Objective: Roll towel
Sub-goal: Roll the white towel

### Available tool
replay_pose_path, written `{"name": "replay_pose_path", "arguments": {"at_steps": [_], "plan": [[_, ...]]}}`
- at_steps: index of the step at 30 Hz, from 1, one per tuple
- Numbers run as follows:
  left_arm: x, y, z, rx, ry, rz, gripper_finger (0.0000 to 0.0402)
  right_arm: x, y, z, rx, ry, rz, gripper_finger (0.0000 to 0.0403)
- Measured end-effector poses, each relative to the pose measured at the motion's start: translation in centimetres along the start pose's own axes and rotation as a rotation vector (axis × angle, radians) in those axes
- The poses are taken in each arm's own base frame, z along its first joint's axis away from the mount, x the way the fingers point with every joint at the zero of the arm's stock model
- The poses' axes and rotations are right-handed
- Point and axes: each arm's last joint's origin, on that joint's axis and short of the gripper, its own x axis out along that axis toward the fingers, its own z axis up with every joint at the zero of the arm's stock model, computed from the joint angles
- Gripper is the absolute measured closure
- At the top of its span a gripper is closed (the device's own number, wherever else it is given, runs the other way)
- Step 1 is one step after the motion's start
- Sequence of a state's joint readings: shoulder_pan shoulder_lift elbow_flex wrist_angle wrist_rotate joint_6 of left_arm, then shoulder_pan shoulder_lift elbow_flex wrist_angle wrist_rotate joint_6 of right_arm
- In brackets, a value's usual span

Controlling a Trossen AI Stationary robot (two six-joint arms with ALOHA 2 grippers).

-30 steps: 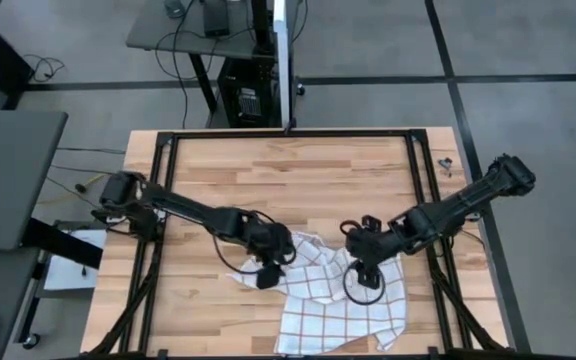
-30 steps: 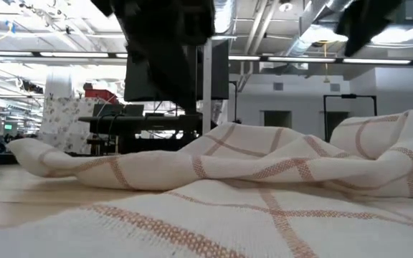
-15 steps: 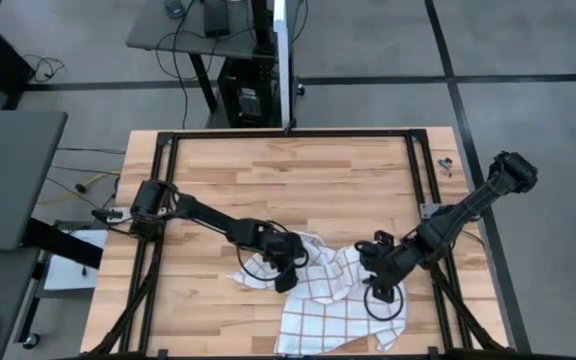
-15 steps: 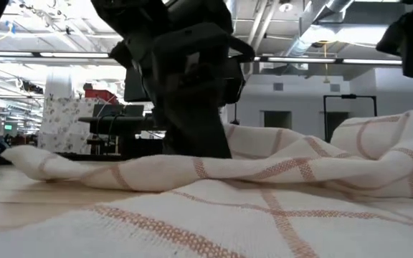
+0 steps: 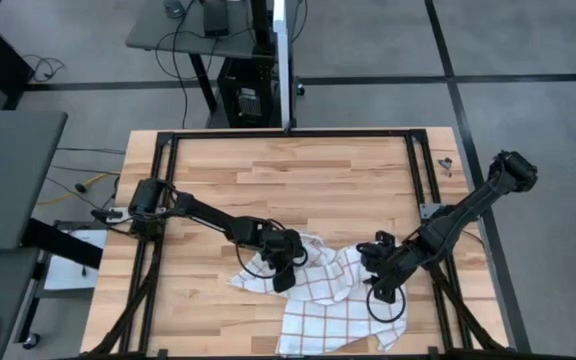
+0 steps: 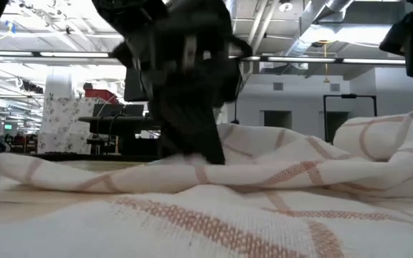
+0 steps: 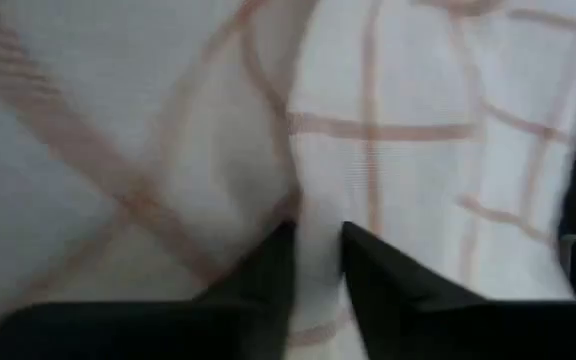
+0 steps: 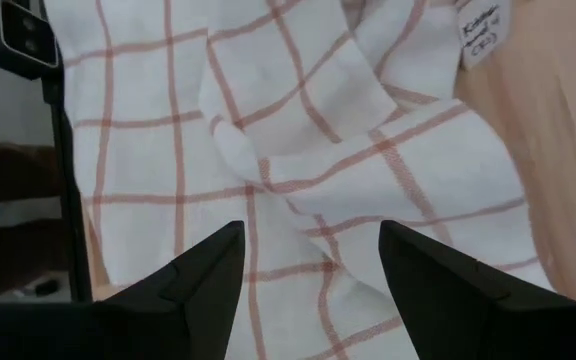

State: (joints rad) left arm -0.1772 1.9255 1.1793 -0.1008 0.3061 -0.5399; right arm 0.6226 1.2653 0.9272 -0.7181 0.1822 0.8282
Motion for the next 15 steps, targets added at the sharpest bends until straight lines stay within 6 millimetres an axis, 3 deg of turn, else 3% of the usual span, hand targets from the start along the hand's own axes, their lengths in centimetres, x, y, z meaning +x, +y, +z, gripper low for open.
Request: {"name": "replay_pose_path", "arguments": {"at_steps": [10, 15], "plan": [[-6.7, -3.3, 1.6, 0.100, -0.117, -0.061, 0.0401, -1.3, -1.8, 2.0, -0.047, -0.095, 0.014, 0.0180], [-9.0, -4.1, 1.6, 0.133, -0.141, -0.063, 0.0401, 0.4, -2.3, 3.3, -0.183, -0.094, -0.002, 0.0180]]}}
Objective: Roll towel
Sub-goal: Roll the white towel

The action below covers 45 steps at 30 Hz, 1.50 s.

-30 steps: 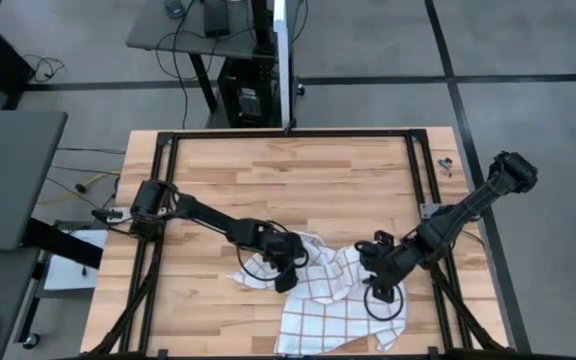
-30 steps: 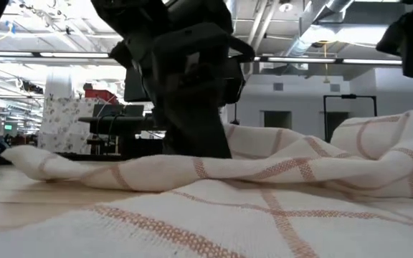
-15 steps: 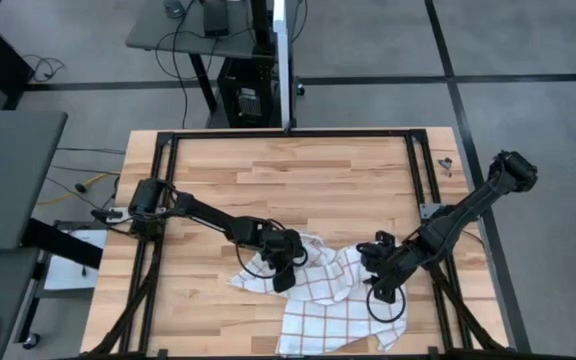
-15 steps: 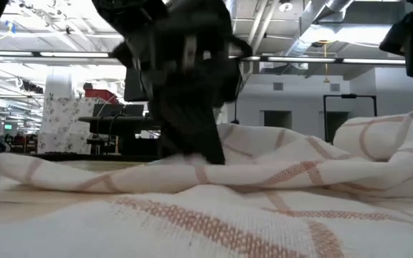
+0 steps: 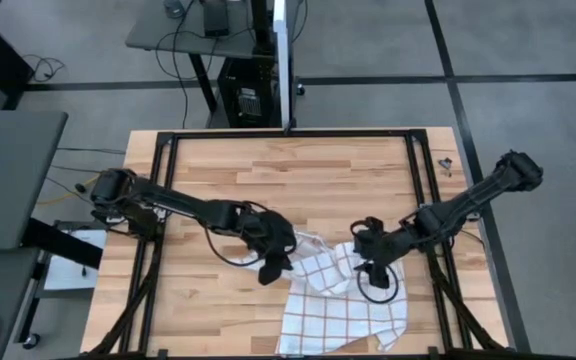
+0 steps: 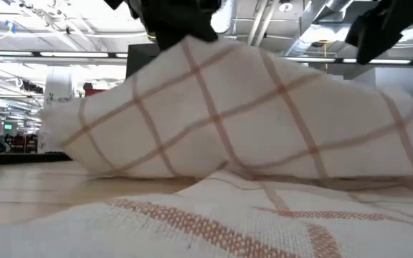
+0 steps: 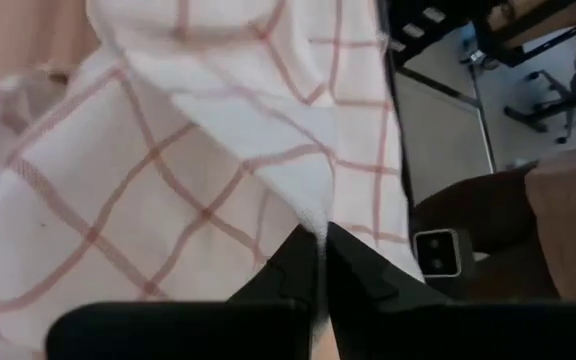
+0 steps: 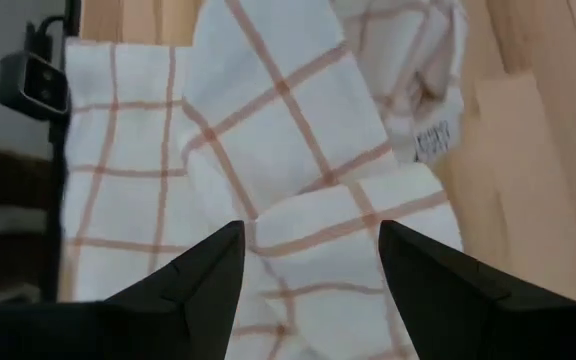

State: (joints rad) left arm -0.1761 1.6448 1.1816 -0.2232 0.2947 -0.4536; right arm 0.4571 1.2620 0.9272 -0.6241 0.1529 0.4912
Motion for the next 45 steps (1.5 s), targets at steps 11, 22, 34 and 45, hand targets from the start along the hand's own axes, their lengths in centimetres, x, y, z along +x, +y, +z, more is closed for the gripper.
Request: {"name": "replay_pose_path", "arguments": {"at_steps": [11, 22, 34, 45], "plan": [[-0.2, -1.1, -0.3, 0.016, 0.006, -0.021, 0.0401, 5.3, -6.0, 3.7, 0.009, 0.021, 0.143, 0.0180], [-1.4, -1.6, 0.0, 0.024, -0.024, -0.036, 0.0401, 9.9, -7.5, 4.1, -0.042, 0.053, 0.270, 0.0180], [-1.5, -1.6, 0.1, 0.021, -0.023, -0.036, 0.0401, 8.8, -6.7, 6.1, -0.082, -0.151, 0.363, 0.0180], [-2.6, -1.9, -0.1, -0.007, -0.010, -0.031, 0.0402, 11.1, -6.8, 4.7, -0.086, 0.020, 0.502, 0.0180]]}}
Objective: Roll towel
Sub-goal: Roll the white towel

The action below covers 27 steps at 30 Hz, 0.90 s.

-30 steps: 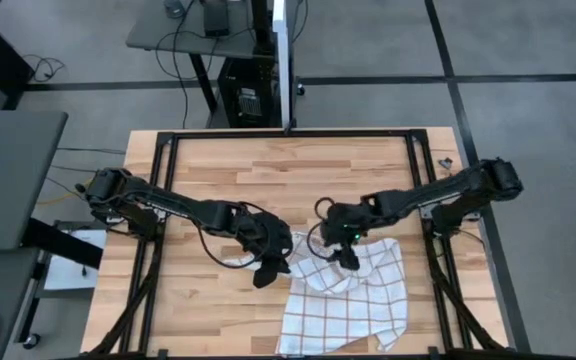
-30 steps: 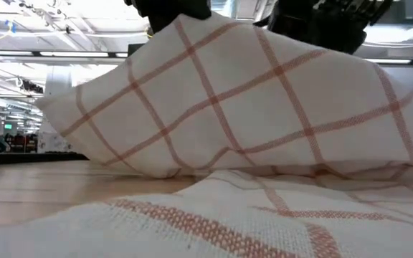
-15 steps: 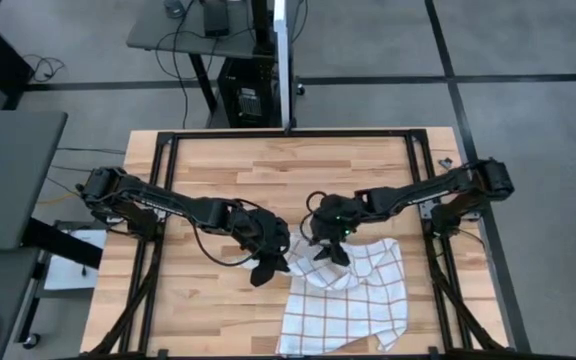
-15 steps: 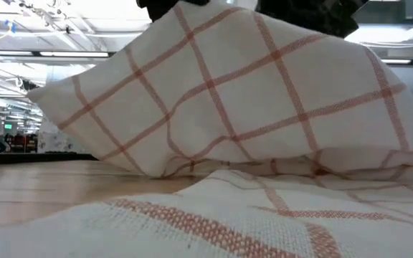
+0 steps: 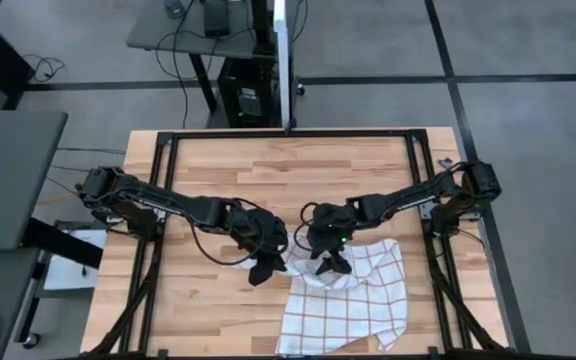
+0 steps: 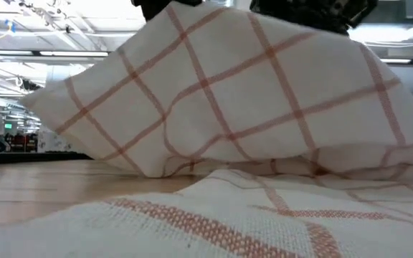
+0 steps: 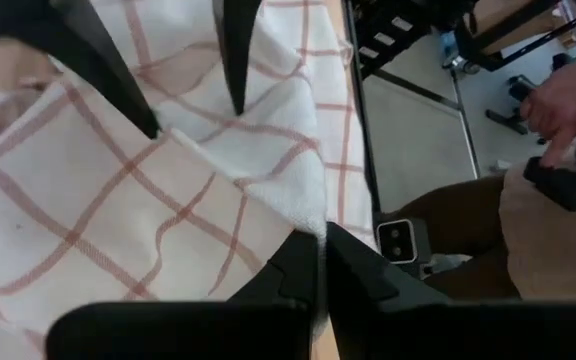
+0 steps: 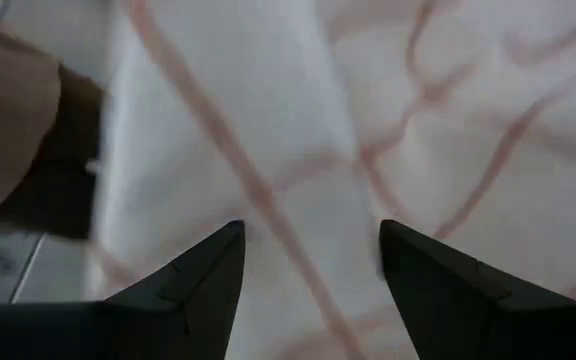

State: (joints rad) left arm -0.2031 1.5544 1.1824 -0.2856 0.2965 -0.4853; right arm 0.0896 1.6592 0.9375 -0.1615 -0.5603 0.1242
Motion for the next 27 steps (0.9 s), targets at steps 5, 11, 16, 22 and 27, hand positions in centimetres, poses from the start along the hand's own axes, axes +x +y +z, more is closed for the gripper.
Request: {"name": "replay_pose_path", "arguments": {"at_steps": [5, 11, 16, 22, 27], "plan": [[-1.9, -0.7, 0.2, 0.005, -0.042, 0.021, 0.0402, -0.4, -0.3, -0.8, 0.041, 0.075, 0.029, 0.0181], [-4.0, -1.4, 0.6, 0.021, -0.105, 0.030, 0.0402, -0.6, -0.6, -0.3, 0.016, 0.030, 0.026, 0.0200], [-4.5, -1.6, 0.6, 0.024, -0.113, 0.032, 0.0402, -1.0, -1.4, 0.2, 0.004, -0.024, 0.009, 0.0238], [-4.4, -1.5, 0.4, 0.019, -0.095, 0.046, 0.0402, -1.2, -1.7, -0.4, 0.011, 0.030, 0.003, 0.0384], [-4.4, -1.4, 0.3, 0.016, -0.084, 0.054, 0.0402, -3.6, -2.0, -0.1, 0.084, 0.055, -0.070, 0.0400]]}}
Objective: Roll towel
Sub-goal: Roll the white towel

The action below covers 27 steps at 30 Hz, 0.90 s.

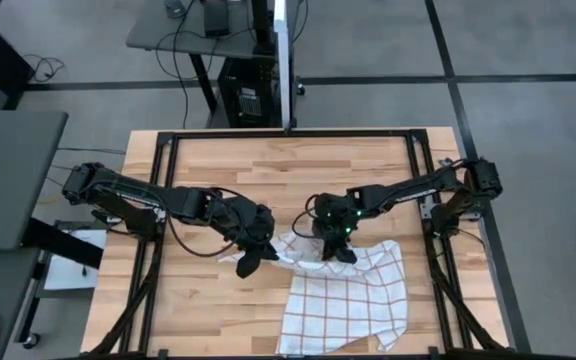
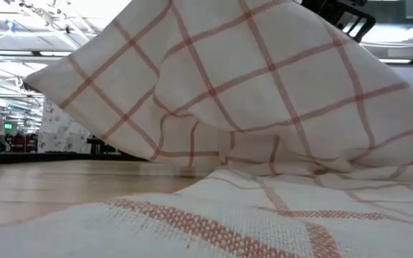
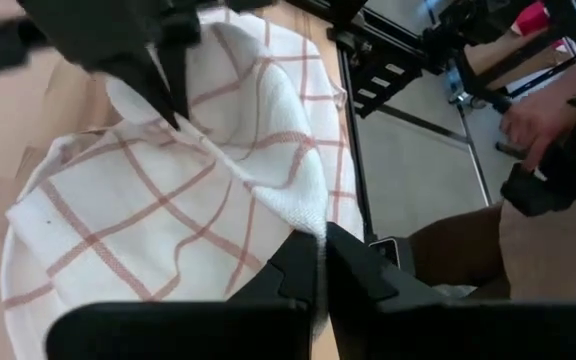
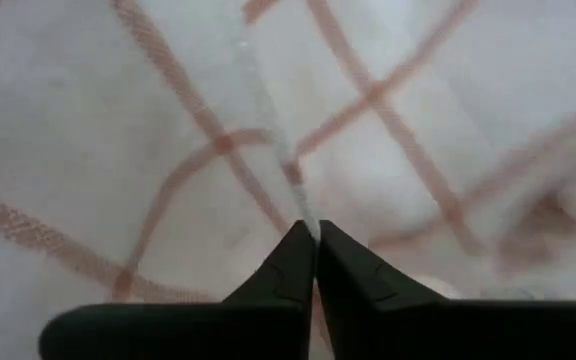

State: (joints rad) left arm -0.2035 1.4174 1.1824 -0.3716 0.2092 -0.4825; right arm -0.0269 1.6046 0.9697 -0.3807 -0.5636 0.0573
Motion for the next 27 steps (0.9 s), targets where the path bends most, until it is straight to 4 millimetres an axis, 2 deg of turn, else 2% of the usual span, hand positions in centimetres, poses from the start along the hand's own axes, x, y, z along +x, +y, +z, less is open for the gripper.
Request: {"name": "replay_pose_path", "arguments": {"at_steps": [7, 10, 13, 19, 27], "plan": [[-0.3, 1.3, 0.7, 0.019, -0.040, 0.067, 0.0402, -9.1, -0.7, 0.9, 0.027, -0.094, -0.350, 0.0402], [-0.7, 2.7, 1.3, 0.016, -0.065, 0.116, 0.0402, -12.8, -1.3, 0.2, 0.094, -0.150, -0.464, 0.0402], [-1.3, 4.7, 2.0, 0.003, -0.077, 0.194, 0.0401, -15.4, -2.1, -1.0, 0.177, -0.173, -0.533, 0.0402], [-3.7, 10.0, 3.3, -0.056, -0.126, 0.396, 0.0401, -18.2, -5.0, -2.5, 0.343, -0.207, -0.688, 0.0402], [-8.0, 17.0, 4.8, -0.083, -0.233, 0.687, 0.0401, -19.1, -10.7, -3.3, 0.501, -0.256, -0.787, 0.0403]]}}
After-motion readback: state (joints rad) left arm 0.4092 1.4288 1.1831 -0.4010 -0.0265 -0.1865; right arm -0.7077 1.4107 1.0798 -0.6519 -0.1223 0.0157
